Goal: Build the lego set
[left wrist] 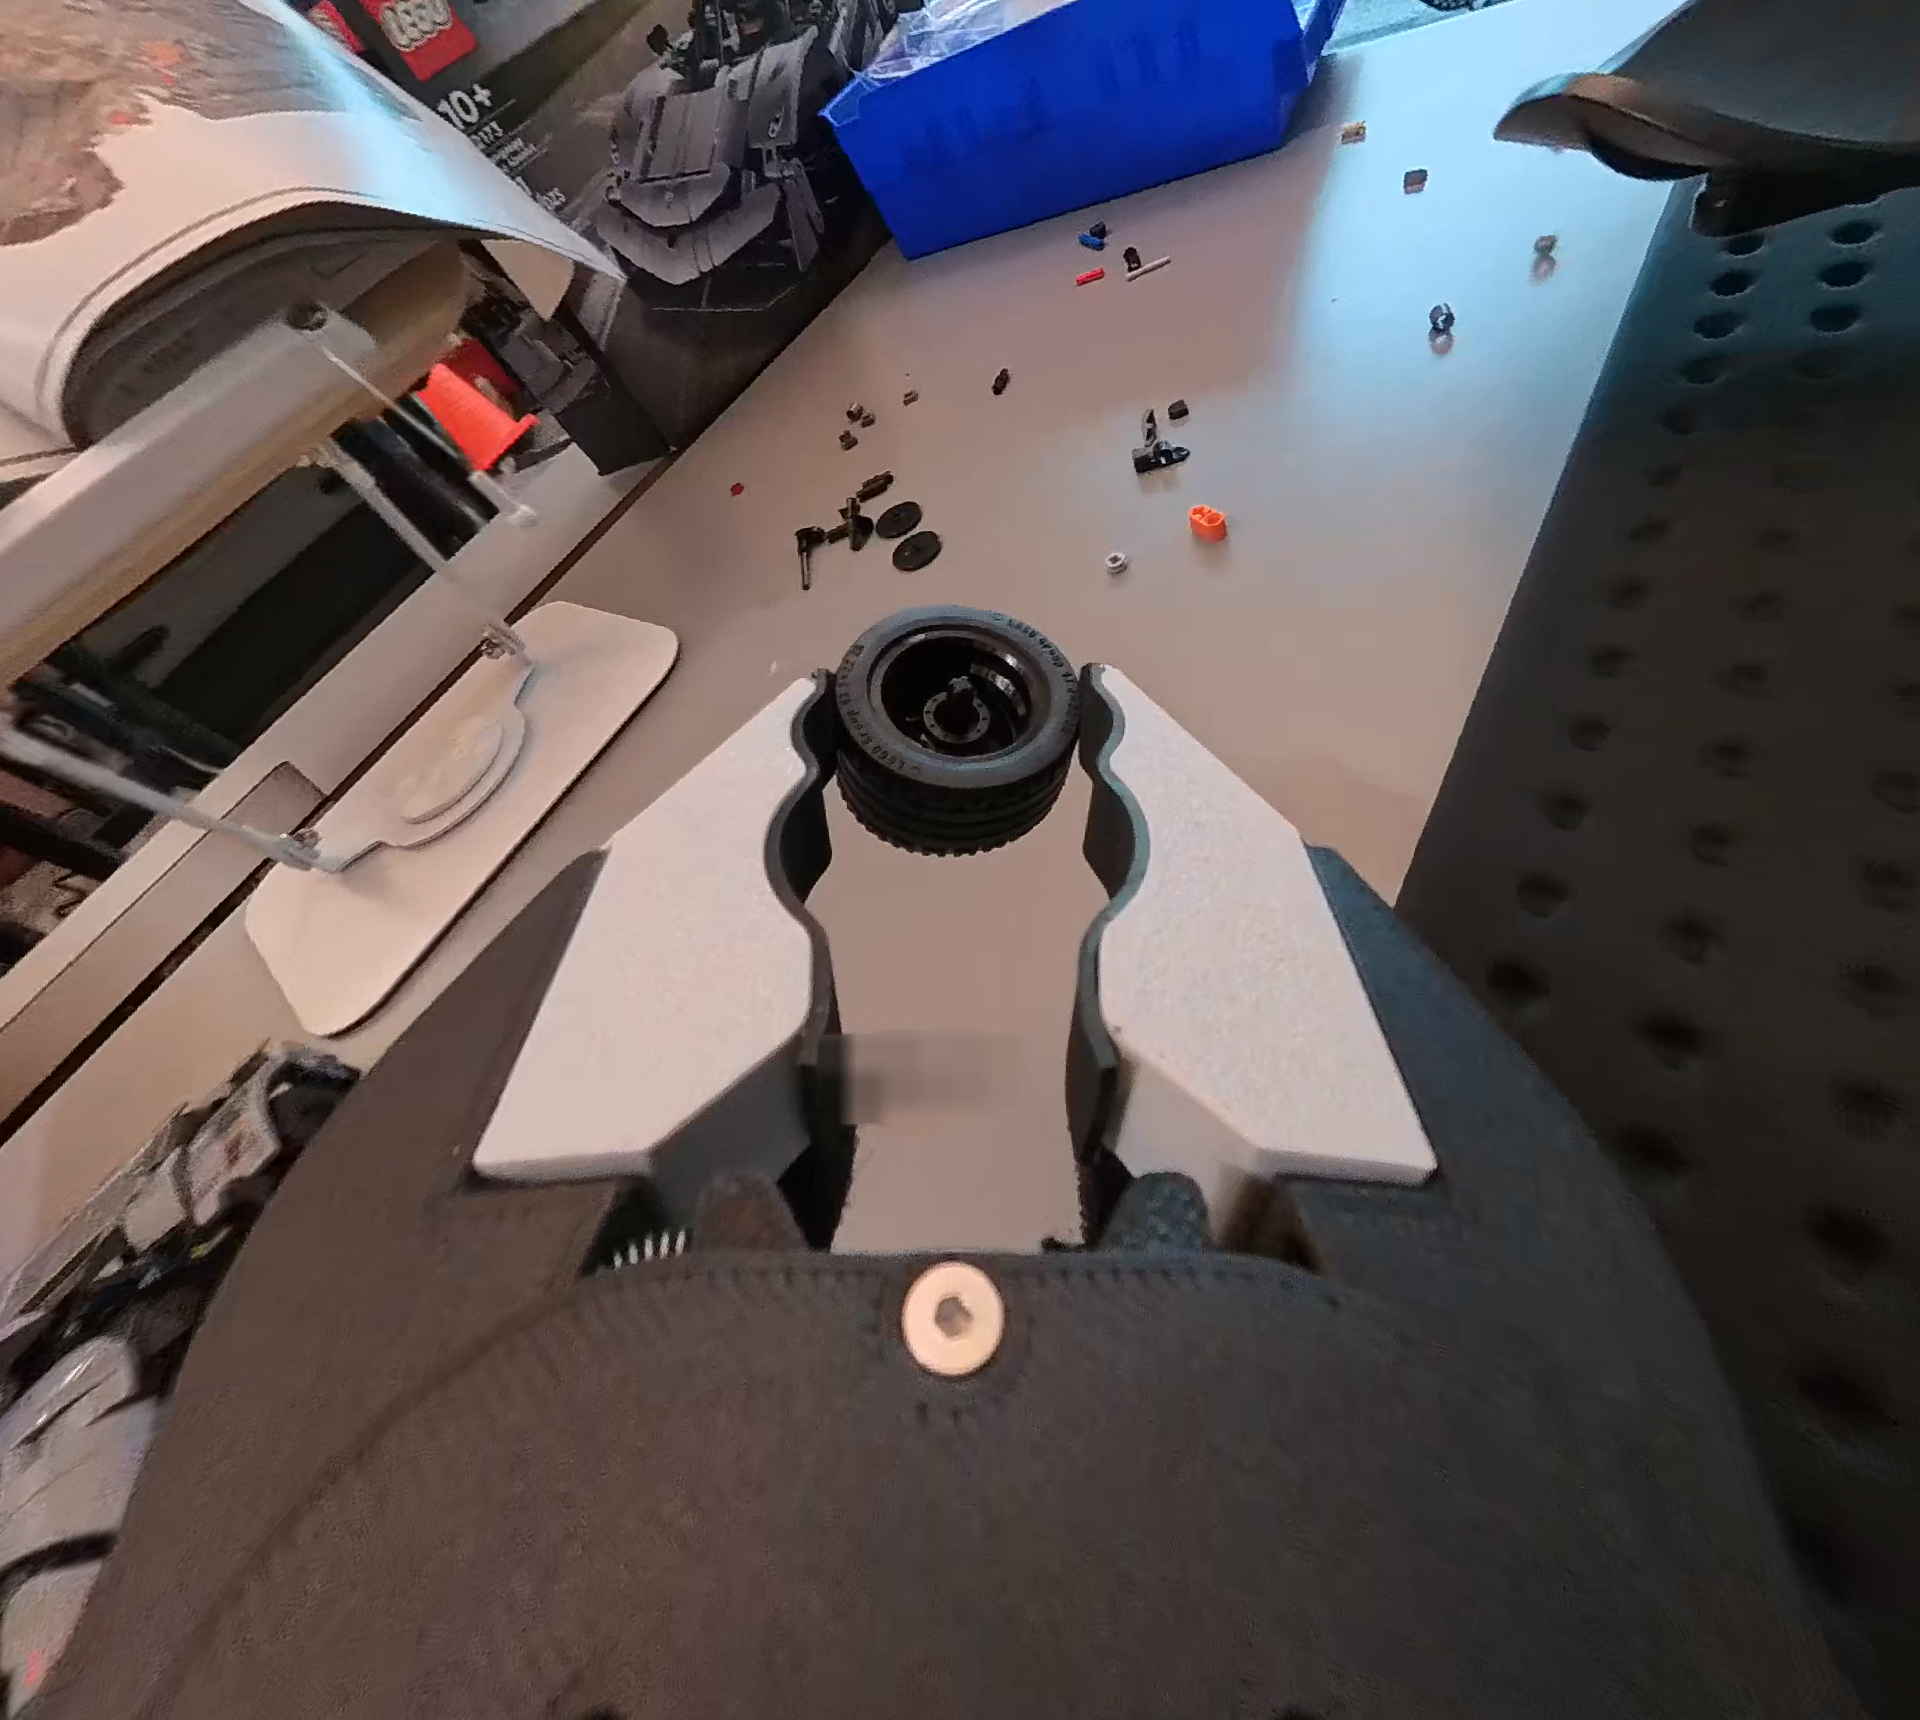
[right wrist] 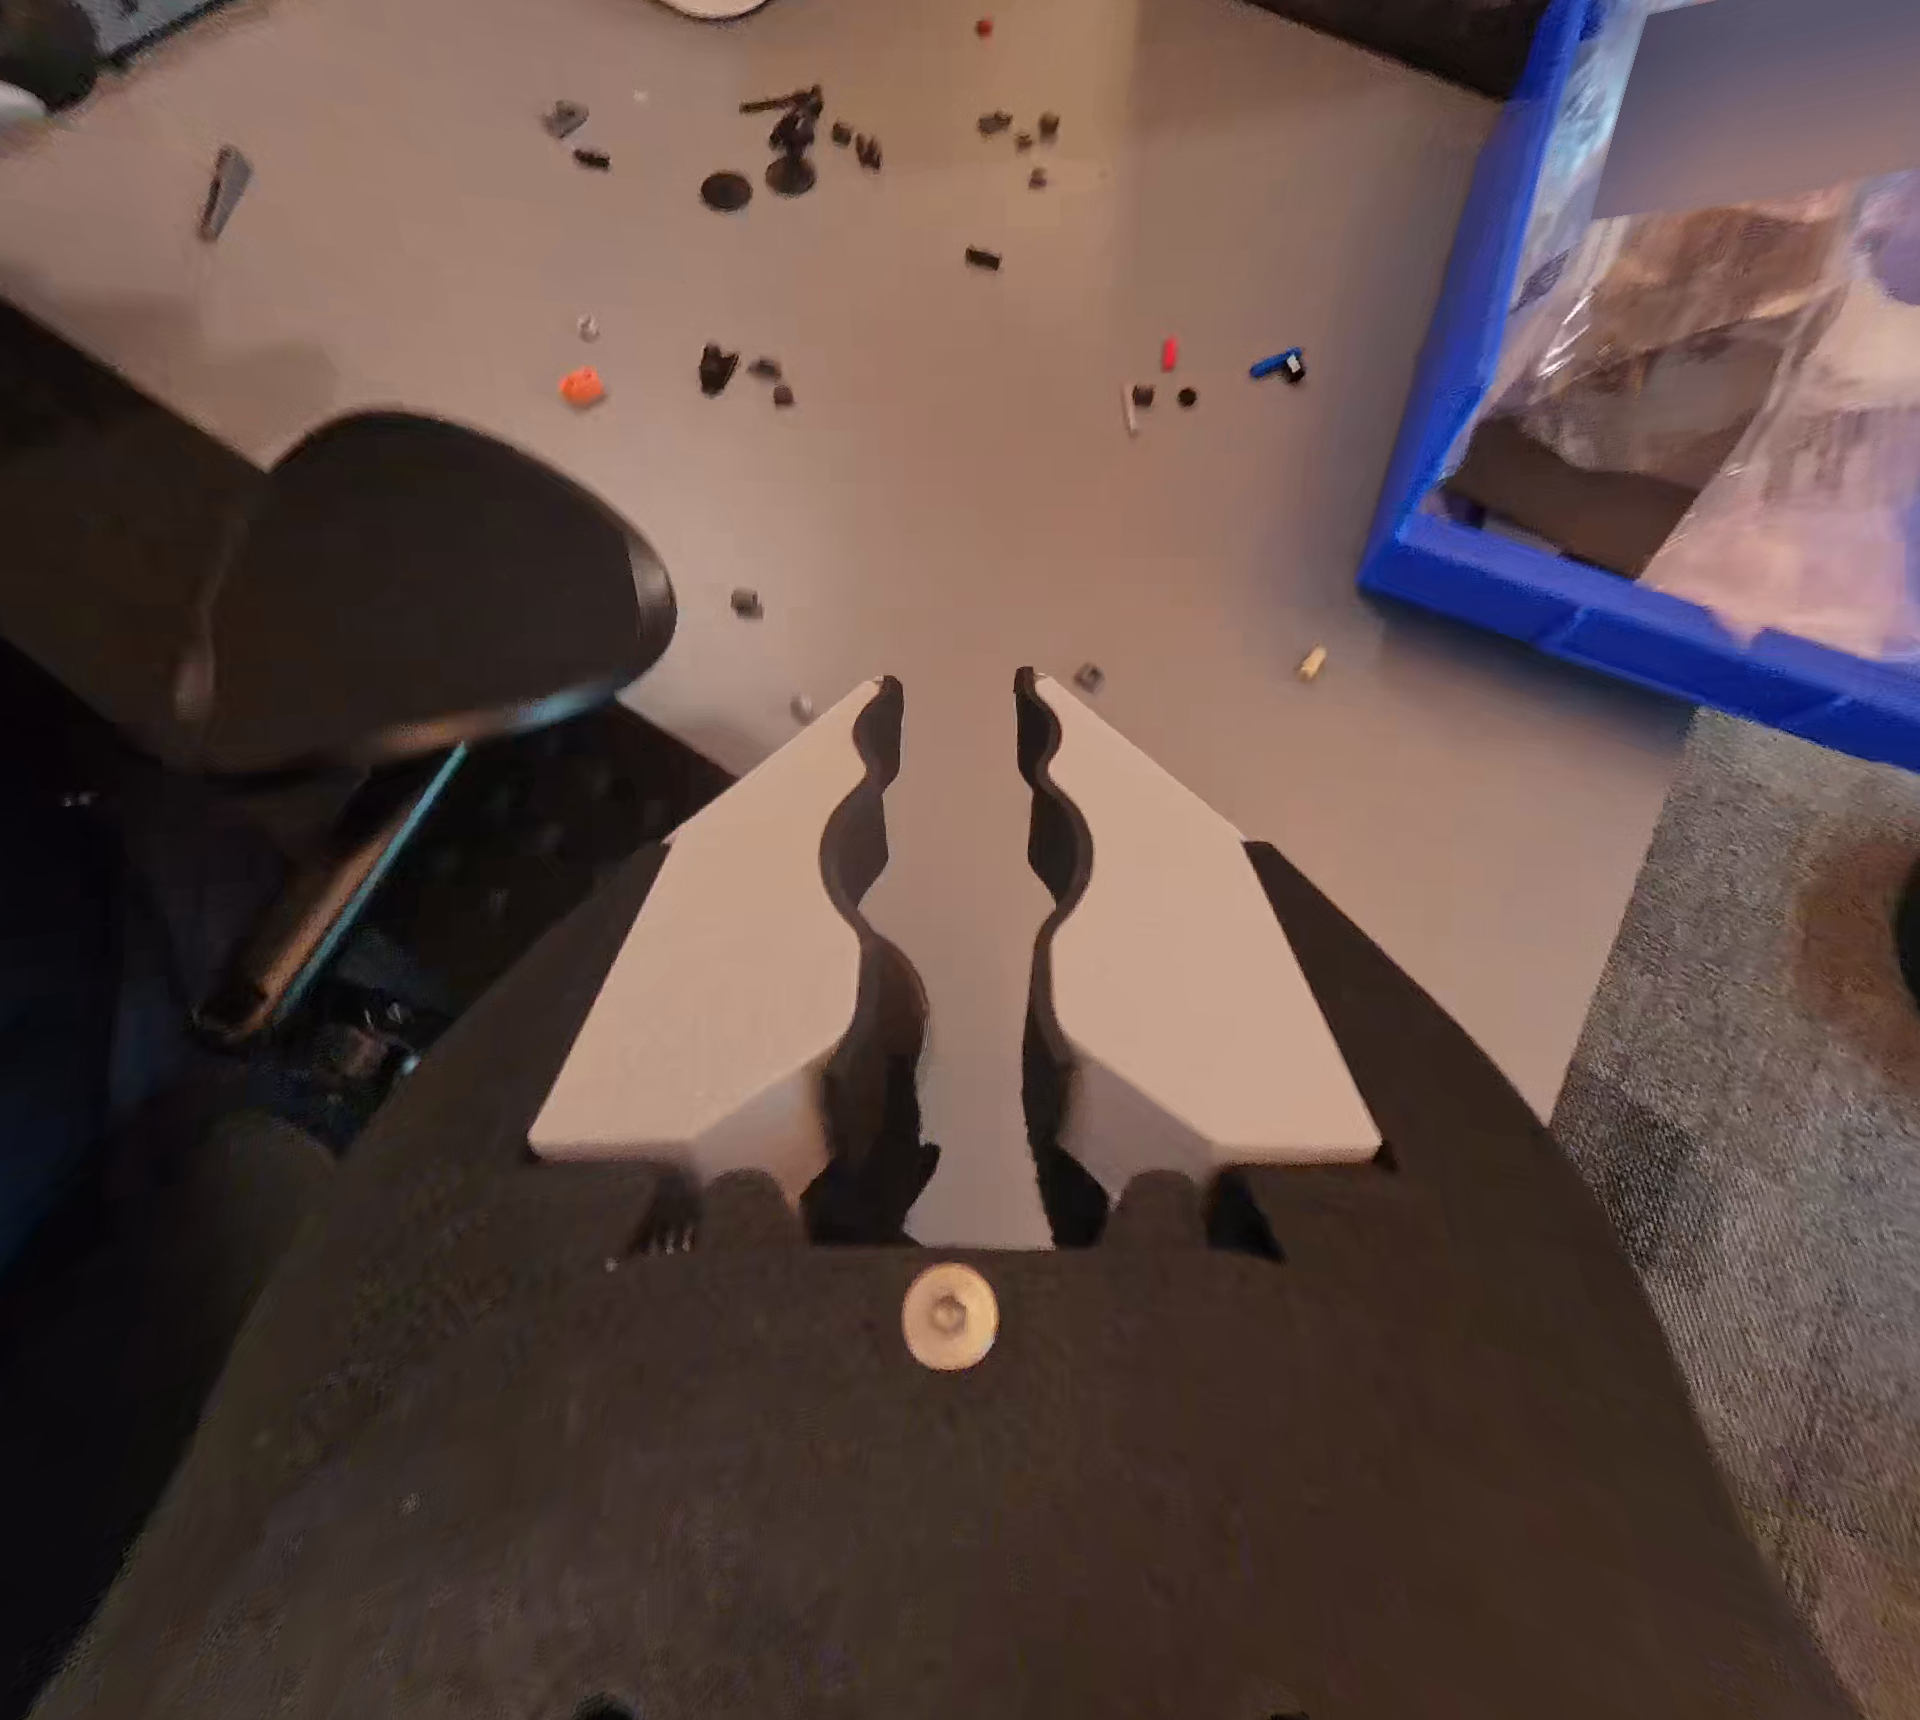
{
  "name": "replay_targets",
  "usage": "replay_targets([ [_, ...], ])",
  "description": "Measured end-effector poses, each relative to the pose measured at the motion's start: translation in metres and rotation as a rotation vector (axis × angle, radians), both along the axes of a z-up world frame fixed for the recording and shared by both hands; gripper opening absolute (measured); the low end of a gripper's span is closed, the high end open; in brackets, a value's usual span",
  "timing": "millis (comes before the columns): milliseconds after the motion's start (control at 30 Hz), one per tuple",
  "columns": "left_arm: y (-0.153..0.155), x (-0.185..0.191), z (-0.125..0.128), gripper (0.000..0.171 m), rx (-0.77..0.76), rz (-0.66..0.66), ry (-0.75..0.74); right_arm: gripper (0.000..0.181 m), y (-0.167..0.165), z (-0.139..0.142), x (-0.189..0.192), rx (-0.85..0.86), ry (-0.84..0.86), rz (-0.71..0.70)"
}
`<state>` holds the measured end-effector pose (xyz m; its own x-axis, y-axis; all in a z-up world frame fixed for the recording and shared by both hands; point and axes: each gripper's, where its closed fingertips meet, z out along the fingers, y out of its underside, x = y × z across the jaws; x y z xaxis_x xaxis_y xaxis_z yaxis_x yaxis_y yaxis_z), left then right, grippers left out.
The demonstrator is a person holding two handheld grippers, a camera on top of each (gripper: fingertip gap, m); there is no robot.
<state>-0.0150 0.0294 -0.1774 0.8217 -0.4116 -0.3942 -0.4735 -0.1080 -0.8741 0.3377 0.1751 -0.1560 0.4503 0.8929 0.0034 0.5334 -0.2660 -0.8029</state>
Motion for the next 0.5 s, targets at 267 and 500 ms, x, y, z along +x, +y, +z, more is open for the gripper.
replay_targets([
  [267,0.024,0.023,-0.011,0.044,-0.043,0.012,-0.007,0.018,-0.023,-0.055,0.0,-0.064,-0.014,0.173],
  [500,0.047,0.035,-0.023,0.044,-0.089,0.038,0.011,0.021,-0.026,-0.067,-0.023,-0.055,0.002,0.305],
])
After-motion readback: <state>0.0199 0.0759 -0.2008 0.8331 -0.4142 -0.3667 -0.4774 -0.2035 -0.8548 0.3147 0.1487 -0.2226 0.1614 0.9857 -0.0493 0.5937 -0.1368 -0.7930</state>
